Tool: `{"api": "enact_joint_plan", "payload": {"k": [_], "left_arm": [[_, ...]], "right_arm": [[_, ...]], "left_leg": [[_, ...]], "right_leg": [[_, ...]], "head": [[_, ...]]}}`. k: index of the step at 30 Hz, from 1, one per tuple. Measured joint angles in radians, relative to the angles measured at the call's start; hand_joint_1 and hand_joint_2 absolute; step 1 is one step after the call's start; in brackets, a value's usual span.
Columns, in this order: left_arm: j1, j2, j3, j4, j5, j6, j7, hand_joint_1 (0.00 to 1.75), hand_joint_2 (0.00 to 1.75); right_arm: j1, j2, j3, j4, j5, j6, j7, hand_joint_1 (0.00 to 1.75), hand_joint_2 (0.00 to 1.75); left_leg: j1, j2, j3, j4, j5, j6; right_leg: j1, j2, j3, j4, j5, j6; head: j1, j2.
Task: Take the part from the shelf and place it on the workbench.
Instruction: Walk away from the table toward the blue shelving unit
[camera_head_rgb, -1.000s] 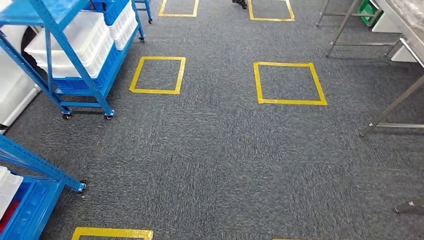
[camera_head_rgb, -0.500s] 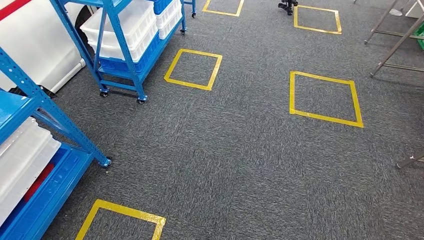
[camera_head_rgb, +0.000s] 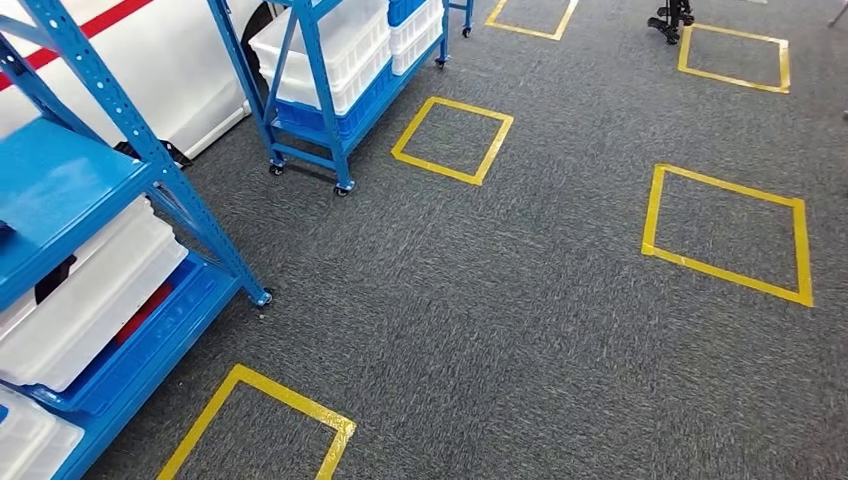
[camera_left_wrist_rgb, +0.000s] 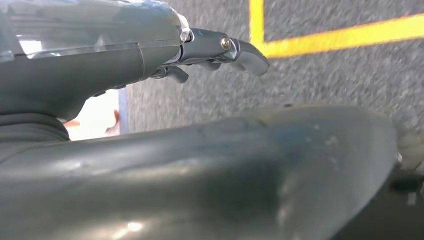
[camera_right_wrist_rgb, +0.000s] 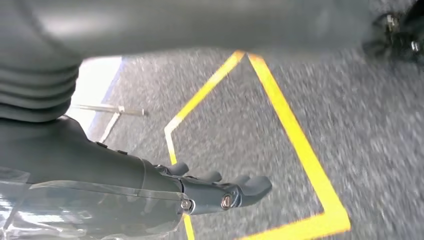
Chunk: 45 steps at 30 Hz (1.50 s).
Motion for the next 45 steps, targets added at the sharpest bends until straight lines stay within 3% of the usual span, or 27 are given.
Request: {"api": "enact_joint_plan", "payload": {"k": [2,4,5,6,9,10,12,13,15,17,19,20,21,23,24,26,28,30,32,33,35,37,39,41,43,44,45], "left_arm": [[-0.002,-0.004,0.000,0.000,0.000,-0.002,0.002,0.00,0.00],[-0.001,-0.007,0.000,0.000,-0.003,-0.002,0.006,0.00,0.00],[0.000,-0.008,0.000,0.000,-0.004,-0.002,0.009,0.00,0.00],[0.001,-0.008,0.000,0.000,-0.003,-0.002,0.011,0.00,0.00],[-0.003,-0.008,0.001,0.000,0.003,-0.001,0.006,0.00,0.00],[-0.004,-0.008,0.002,0.000,0.003,0.000,0.005,0.00,0.00],[-0.002,-0.009,0.004,0.000,0.003,0.000,0.006,0.00,0.00],[0.000,-0.009,0.005,0.000,0.004,0.001,0.008,0.00,0.00],[0.000,-0.009,0.006,0.000,0.007,0.001,0.010,0.00,0.00],[-0.003,-0.010,0.007,0.000,0.011,0.002,0.012,0.00,0.00],[-0.003,-0.012,0.010,0.000,0.013,0.000,0.020,0.00,0.00],[-0.001,-0.013,0.013,0.000,0.014,-0.001,0.027,0.00,0.00],[0.000,-0.014,0.016,0.000,0.015,-0.002,0.034,0.00,0.00],[0.000,-0.016,0.021,0.000,0.018,-0.004,0.048,0.00,0.00],[-0.001,-0.017,0.023,0.000,0.019,-0.005,0.052,0.00,0.00],[-0.001,-0.018,0.024,0.000,0.022,-0.005,0.057,0.00,0.00],[0.003,-0.019,0.027,0.000,0.024,-0.005,0.057,0.00,0.00],[0.004,-0.021,0.030,0.000,0.027,-0.004,0.054,0.00,0.00],[0.001,-0.022,0.031,0.000,0.029,-0.004,0.048,0.00,0.00],[0.000,-0.023,0.031,0.000,0.030,-0.003,0.044,0.00,0.00],[0.001,-0.024,0.031,0.000,0.031,-0.002,0.039,0.00,0.00],[0.002,-0.024,0.031,0.000,0.031,-0.002,0.037,0.00,0.00],[-0.001,-0.024,0.032,0.000,0.031,-0.001,0.034,0.00,0.00],[-0.004,-0.024,0.032,0.000,0.028,-0.002,0.031,0.00,0.00],[-0.001,-0.024,0.032,0.000,0.021,-0.003,0.030,0.00,0.00],[0.002,-0.024,0.032,0.000,0.017,-0.004,0.030,0.00,0.00],[0.004,-0.024,0.032,0.000,0.014,-0.005,0.030,0.00,0.00]], "right_arm": [[0.004,-0.004,0.000,-0.002,-0.003,-0.010,-0.006,0.00,1.75],[0.005,-0.010,-0.001,-0.003,-0.004,-0.014,-0.012,0.00,1.75],[0.005,-0.012,-0.001,-0.003,-0.005,-0.015,-0.015,0.00,1.75],[0.003,-0.014,-0.001,-0.003,-0.005,-0.015,-0.016,0.00,1.75],[0.001,-0.014,-0.001,-0.003,-0.006,-0.014,-0.005,0.00,1.75],[0.000,-0.014,-0.001,-0.003,-0.007,-0.013,0.004,0.00,1.75],[-0.006,-0.014,-0.004,-0.004,-0.010,-0.008,0.025,0.00,1.75],[-0.008,-0.014,-0.005,-0.004,-0.011,-0.004,0.036,0.00,1.75],[-0.007,-0.013,-0.007,-0.006,-0.011,0.003,0.052,0.00,1.75],[-0.001,-0.010,-0.008,-0.006,-0.011,0.009,0.061,0.00,1.75],[0.003,-0.006,-0.010,-0.006,-0.010,0.010,0.065,0.00,1.75],[0.004,-0.004,-0.011,-0.006,-0.009,0.010,0.066,0.00,1.75],[0.005,-0.003,-0.012,-0.007,-0.009,0.010,0.065,0.00,1.75],[0.006,-0.003,-0.013,-0.008,-0.007,0.009,0.058,0.00,1.75],[0.007,-0.003,-0.013,-0.009,-0.005,0.008,0.053,0.00,1.75],[0.004,-0.003,-0.014,-0.011,0.000,0.006,0.040,0.00,1.75],[-0.001,-0.004,-0.014,-0.012,0.006,0.001,0.025,0.00,1.75],[-0.002,-0.008,-0.014,-0.014,0.009,-0.005,0.013,0.00,1.75],[0.000,-0.013,-0.014,-0.014,0.009,-0.008,0.006,0.00,1.75],[0.001,-0.015,-0.014,-0.014,0.009,-0.009,0.004,0.00,1.75],[0.001,-0.019,-0.014,-0.014,0.010,-0.009,0.002,0.00,1.75],[-0.001,-0.020,-0.014,-0.014,0.010,-0.009,0.001,0.00,1.75],[-0.003,-0.020,-0.014,-0.014,0.010,-0.009,-0.001,0.00,1.75],[-0.004,-0.020,-0.014,-0.014,0.009,-0.010,-0.004,0.00,1.75],[-0.009,-0.020,-0.014,-0.014,0.007,-0.010,-0.006,0.00,1.75],[-0.011,-0.020,-0.014,-0.015,0.007,-0.010,-0.007,0.00,1.75],[-0.013,-0.019,-0.014,-0.015,0.006,-0.010,-0.007,0.00,1.75]], "left_leg": [[0.001,0.048,-0.058,0.132,-0.073,-0.005],[0.002,0.060,-0.091,0.222,-0.103,-0.009],[0.003,0.064,-0.081,0.212,-0.091,-0.010],[0.003,0.071,-0.049,0.160,-0.062,-0.008],[-0.006,0.131,0.062,-0.040,0.010,0.009],[-0.010,0.143,0.074,-0.067,0.015,0.015],[-0.011,0.128,0.071,-0.074,0.017,0.026],[-0.008,0.117,0.071,-0.078,0.021,0.030],[-0.001,0.095,0.072,-0.087,0.031,0.041],[0.000,0.072,0.067,-0.087,0.036,0.048],[0.001,0.044,0.063,-0.084,0.038,0.048],[0.002,0.029,0.062,-0.081,0.038,0.046],[0.003,0.014,0.062,-0.078,0.037,0.044],[0.005,-0.014,0.058,-0.067,0.034,0.033],[0.006,-0.026,0.054,-0.062,0.033,0.026],[0.006,-0.047,0.044,-0.059,0.036,0.011],[0.010,-0.057,0.036,-0.059,0.038,-0.002],[0.010,-0.015,0.014,-0.015,0.007,-0.009],[0.007,0.042,-0.041,0.108,-0.062,-0.013],[0.008,0.054,-0.072,0.177,-0.092,-0.014],[0.008,0.063,-0.090,0.235,-0.103,-0.013],[0.006,0.076,-0.032,0.140,-0.048,-0.006],[-0.003,0.121,0.041,0.002,-0.003,0.008],[-0.014,0.145,0.065,-0.056,0.007,0.020],[-0.016,0.124,0.061,-0.063,0.013,0.028],[-0.013,0.113,0.064,-0.070,0.019,0.032],[-0.009,0.102,0.067,-0.078,0.025,0.037]], "right_leg": [[0.007,-0.031,-0.001,-0.001,0.000,-0.008],[0.012,-0.063,-0.002,0.000,-0.002,-0.010],[0.014,-0.078,-0.001,0.000,-0.003,-0.010],[0.014,-0.091,0.001,0.001,-0.004,-0.009],[0.022,-0.124,0.007,0.005,-0.010,0.000],[0.024,-0.134,0.008,0.006,-0.012,0.004],[0.026,-0.151,0.010,0.006,-0.013,0.013],[0.024,-0.140,0.011,0.010,-0.019,0.018],[0.018,-0.084,-0.008,0.061,-0.058,0.030],[0.011,-0.031,-0.066,0.186,-0.124,0.037],[0.007,-0.021,-0.117,0.288,-0.152,0.042],[0.004,-0.020,-0.119,0.288,-0.136,0.044],[0.000,-0.017,-0.102,0.248,-0.103,0.045],[-0.008,0.018,-0.044,0.115,-0.034,0.048],[-0.010,0.037,-0.024,0.067,-0.016,0.047],[-0.007,0.055,-0.015,0.037,-0.013,0.039],[-0.006,0.031,-0.016,0.034,-0.008,0.025],[-0.007,0.004,-0.016,0.027,-0.003,0.009],[-0.002,-0.026,-0.018,0.025,-0.002,-0.002],[0.002,-0.042,-0.020,0.025,-0.002,-0.004],[0.007,-0.073,-0.020,0.026,-0.003,-0.006],[0.010,-0.099,-0.018,0.027,-0.005,-0.006],[0.014,-0.123,-0.014,0.028,-0.008,-0.002],[0.017,-0.145,-0.011,0.028,-0.009,0.007],[0.019,-0.167,-0.007,0.024,-0.008,0.017],[0.018,-0.161,-0.003,0.023,-0.009,0.023],[0.017,-0.138,-0.005,0.032,-0.019,0.029]], "head": [[0.000,0.000],[0.000,0.000],[0.000,0.000],[0.000,0.000],[0.000,0.000],[0.000,0.000],[0.000,0.000],[0.000,0.000],[0.000,0.000],[0.000,0.000],[0.000,0.000],[0.000,0.000],[0.000,0.000],[0.000,0.000],[0.000,0.000],[0.000,0.000],[0.000,0.000],[0.000,0.000],[0.000,0.000],[0.000,0.000],[0.000,0.000],[0.000,0.000],[0.000,0.000],[0.000,0.000],[0.000,0.000],[0.000,0.000],[0.000,0.000]]}}
